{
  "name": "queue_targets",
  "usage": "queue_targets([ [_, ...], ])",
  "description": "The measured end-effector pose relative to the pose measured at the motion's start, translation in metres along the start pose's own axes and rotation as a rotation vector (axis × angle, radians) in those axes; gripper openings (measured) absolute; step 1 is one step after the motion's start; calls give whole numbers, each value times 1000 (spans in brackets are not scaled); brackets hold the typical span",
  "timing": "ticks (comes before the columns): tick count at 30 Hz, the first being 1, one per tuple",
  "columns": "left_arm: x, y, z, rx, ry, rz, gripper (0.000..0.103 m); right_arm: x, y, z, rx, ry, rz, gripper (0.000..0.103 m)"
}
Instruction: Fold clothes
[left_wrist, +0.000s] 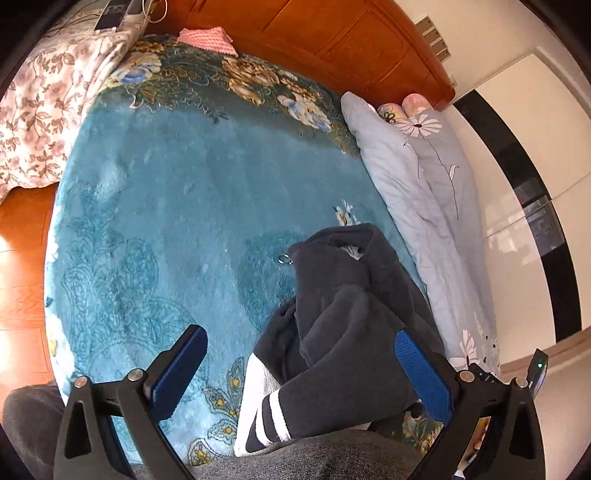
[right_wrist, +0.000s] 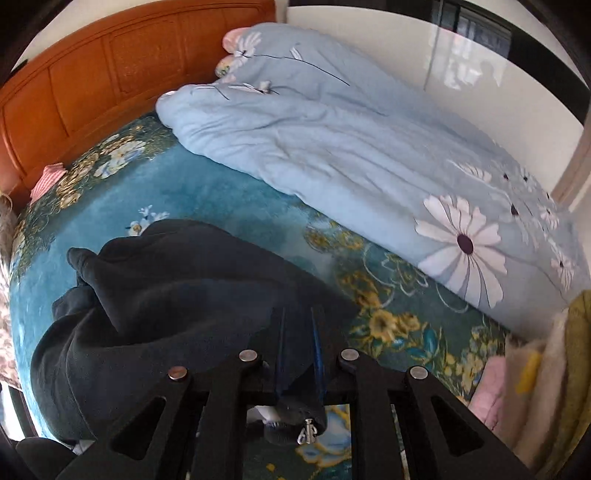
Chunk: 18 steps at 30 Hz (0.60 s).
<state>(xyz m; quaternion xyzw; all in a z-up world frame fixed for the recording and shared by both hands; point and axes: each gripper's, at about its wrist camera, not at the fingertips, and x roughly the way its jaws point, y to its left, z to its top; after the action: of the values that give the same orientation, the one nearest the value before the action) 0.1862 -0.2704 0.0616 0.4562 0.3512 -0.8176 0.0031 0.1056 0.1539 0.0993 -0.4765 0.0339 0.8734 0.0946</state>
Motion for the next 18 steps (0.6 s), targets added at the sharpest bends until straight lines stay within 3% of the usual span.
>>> queue_targets([
  [4,22,-1,-2,-13,84,-13,103,-5,-20,-24,9,38,42,20],
  [6,32,-7,-1,-4,127,-30,102,-12,-26,-37,9,37,63,47],
  [7,37,-10,0,0,149,-39,102,-17,-29,-44,14,33,76,51],
  [12,64,-32,4,67,278,-75,96,-20,-26,-71,24,40,117,55],
  [14,77,-44,4,104,342,-62,84,-20,-23,-77,43,45,138,55],
  [16,85,-52,3,142,388,-16,50,-21,-20,-81,65,47,161,55],
  [17,87,-56,2,163,398,-12,42,-21,-18,-81,68,47,172,55],
  [18,87,-60,1,181,400,-21,27,-21,-17,-82,72,47,183,55],
])
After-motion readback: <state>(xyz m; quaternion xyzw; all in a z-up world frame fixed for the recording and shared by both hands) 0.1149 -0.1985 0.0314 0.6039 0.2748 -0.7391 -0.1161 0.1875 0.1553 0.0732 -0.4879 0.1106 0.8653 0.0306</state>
